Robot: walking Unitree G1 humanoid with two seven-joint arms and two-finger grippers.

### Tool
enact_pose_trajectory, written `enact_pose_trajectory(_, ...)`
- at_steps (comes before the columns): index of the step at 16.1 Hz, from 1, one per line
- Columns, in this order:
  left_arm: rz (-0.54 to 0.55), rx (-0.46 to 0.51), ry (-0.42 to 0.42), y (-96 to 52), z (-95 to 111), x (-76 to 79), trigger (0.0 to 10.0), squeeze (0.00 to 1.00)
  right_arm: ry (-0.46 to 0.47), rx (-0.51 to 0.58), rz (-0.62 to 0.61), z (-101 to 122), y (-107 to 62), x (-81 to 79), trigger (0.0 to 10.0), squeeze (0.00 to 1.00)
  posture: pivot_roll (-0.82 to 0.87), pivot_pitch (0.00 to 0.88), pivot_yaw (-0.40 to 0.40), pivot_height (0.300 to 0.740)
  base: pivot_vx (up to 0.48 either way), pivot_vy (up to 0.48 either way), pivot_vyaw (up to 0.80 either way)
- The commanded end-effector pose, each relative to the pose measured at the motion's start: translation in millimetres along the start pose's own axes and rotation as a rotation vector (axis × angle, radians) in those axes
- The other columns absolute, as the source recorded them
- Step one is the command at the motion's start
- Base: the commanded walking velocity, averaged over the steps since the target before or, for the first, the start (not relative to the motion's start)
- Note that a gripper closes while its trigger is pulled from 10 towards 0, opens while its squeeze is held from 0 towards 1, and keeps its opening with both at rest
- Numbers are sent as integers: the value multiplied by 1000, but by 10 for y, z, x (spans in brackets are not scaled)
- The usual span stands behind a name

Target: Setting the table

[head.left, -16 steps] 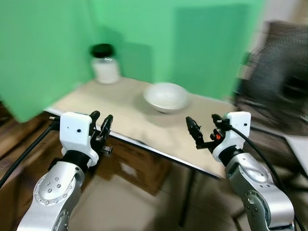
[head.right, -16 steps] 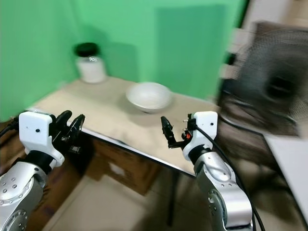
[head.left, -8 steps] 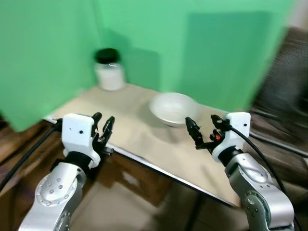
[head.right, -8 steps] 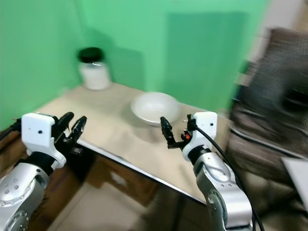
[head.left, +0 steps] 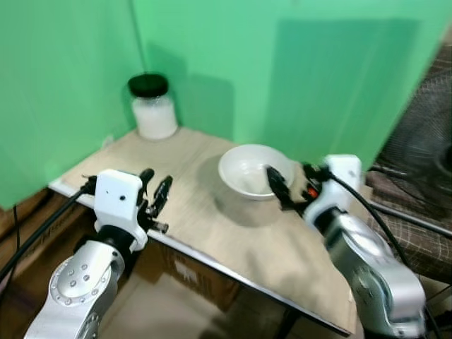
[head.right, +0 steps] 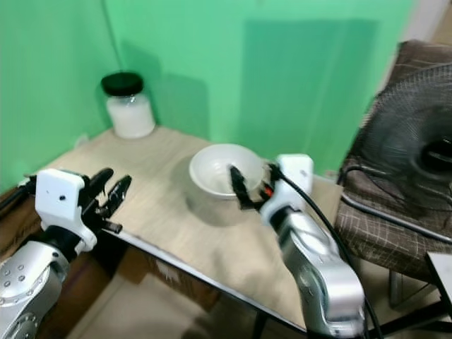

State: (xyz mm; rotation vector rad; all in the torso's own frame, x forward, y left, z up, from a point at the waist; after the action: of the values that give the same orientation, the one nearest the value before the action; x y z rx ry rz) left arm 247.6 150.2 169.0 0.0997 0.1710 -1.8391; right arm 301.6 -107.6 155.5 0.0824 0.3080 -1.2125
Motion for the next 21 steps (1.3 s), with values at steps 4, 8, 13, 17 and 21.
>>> enact_pose_trajectory(4, -96, 0, 7, -12, 5, 115, 10000, 0, 32, -62, -30, 38, 169, 79, 10000, 1000, -39, 0, 6, 740, 0, 0, 0)
enact_pose_trajectory(8, -209, -59, 28, -68, -99, 198, 10000, 0, 87, -148, -115, 66, 448, 263, 10000, 1000, -40, 0, 4, 740, 0, 0, 0)
enact_pose_trajectory(13, -241, -87, 44, -101, -165, 201, 10000, 0, 145, -142, -283, 240, 701, 572, 10000, 1000, -35, 0, -6, 740, 0, 0, 0)
enact_pose_trajectory(17, -274, -91, 33, -141, -167, 251, 10000, 0, 166, -279, -356, 42, 713, 739, 10000, 0, -32, 0, -10, 740, 0, 0, 0)
enact_pose_trajectory(21, -348, -69, 19, -184, -123, 347, 10000, 0, 309, -399, -361, -182, 675, 735, 2353, 0, -39, 3, -3, 740, 0, 0, 0)
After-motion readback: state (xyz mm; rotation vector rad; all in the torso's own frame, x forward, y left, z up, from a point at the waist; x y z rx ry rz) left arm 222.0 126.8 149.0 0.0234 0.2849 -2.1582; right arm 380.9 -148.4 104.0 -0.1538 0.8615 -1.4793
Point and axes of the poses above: a point about 5 cm out from each wrist's last joint towards the gripper, its own y axis pointing out of the wrist towards the gripper, its own z axis along the axis of the wrist's last joint, x = y × z, the point moved 4 cm from there along y, pointing out of the wrist towards the gripper, and after that the axes turned 3 degrees about y, right-handed, at the moved point
